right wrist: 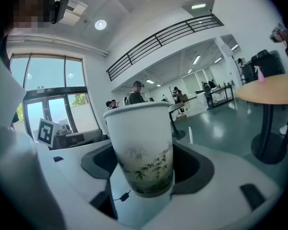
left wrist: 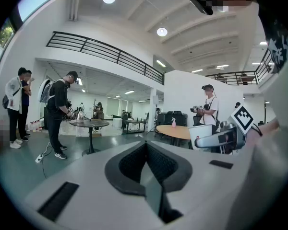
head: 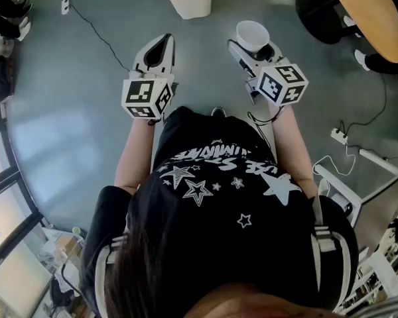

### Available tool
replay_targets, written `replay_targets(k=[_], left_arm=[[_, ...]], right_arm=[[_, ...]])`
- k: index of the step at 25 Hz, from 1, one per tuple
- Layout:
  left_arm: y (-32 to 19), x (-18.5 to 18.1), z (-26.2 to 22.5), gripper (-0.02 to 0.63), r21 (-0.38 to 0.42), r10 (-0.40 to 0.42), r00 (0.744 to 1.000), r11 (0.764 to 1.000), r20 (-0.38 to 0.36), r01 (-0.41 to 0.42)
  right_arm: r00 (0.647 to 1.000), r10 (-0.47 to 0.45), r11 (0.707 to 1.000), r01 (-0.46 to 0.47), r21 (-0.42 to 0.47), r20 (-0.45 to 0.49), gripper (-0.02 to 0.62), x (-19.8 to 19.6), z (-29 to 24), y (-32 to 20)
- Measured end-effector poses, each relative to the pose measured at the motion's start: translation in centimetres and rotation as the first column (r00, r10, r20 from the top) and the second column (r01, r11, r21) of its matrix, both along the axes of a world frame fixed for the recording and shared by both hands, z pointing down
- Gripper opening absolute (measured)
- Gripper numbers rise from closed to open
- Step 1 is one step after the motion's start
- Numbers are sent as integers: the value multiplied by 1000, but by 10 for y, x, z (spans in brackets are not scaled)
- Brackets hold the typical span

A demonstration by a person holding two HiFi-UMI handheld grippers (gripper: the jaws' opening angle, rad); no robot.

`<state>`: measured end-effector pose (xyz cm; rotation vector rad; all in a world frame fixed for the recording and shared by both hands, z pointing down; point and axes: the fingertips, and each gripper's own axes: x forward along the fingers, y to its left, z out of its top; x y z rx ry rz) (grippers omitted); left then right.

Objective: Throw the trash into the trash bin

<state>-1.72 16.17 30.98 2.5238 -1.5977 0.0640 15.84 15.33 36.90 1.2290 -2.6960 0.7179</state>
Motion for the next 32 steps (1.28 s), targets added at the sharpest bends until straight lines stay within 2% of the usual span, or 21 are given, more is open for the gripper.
replay_targets(k=[8, 12, 19, 26, 32], left_arm=[[-14, 6, -6, 11, 16, -39, 999, 999, -1, 39], [-21, 9, -4, 11, 10, -23, 1000, 1000, -4, 23], [-49, 13, 2, 11, 7, 4, 1000, 1000, -20, -4], [-83, -5, 6, 11, -3, 24, 999, 1000, -39, -24], [-117, -20, -11, 11, 28, 36, 998, 999, -42, -34]], right_arm=[[1000, -11, 1000, 10, -6, -9, 331, 18, 4, -13], [998, -11, 1000, 12, 8, -63, 331, 16, 9, -15], [998, 15, 1000, -17, -22, -58, 331, 22, 13, -36], [997, 36, 998, -39, -39, -62, 331, 8, 12, -64], [997, 32, 998, -35, -44, -63, 331, -12, 7, -93]])
